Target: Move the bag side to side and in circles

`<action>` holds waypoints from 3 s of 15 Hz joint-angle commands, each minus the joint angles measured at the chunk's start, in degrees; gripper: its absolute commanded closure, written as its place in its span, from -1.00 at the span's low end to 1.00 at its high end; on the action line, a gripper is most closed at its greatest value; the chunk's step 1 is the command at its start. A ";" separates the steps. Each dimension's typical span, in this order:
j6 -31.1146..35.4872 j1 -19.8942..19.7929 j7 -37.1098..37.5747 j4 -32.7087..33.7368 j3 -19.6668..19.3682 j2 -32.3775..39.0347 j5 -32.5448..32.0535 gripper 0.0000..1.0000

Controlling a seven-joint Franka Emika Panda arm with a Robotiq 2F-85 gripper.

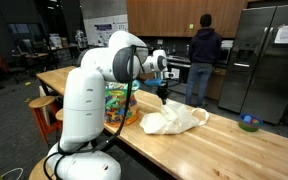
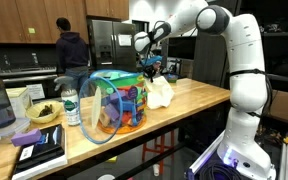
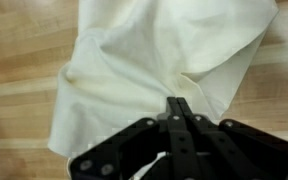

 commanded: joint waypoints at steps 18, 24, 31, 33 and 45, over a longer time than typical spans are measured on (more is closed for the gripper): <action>-0.15 -13.75 1.64 -30.63 -8.36 -21.50 -0.71 0.99; 2.08 -18.36 -0.59 -27.80 -12.13 -18.48 -2.90 0.99; 7.20 -18.79 -2.30 -19.81 -12.94 -11.47 -4.42 0.99; 8.41 -18.46 -3.21 -16.55 -12.83 -8.74 -4.71 0.99; 11.30 -15.84 -11.59 -1.31 -11.43 2.54 -3.64 0.99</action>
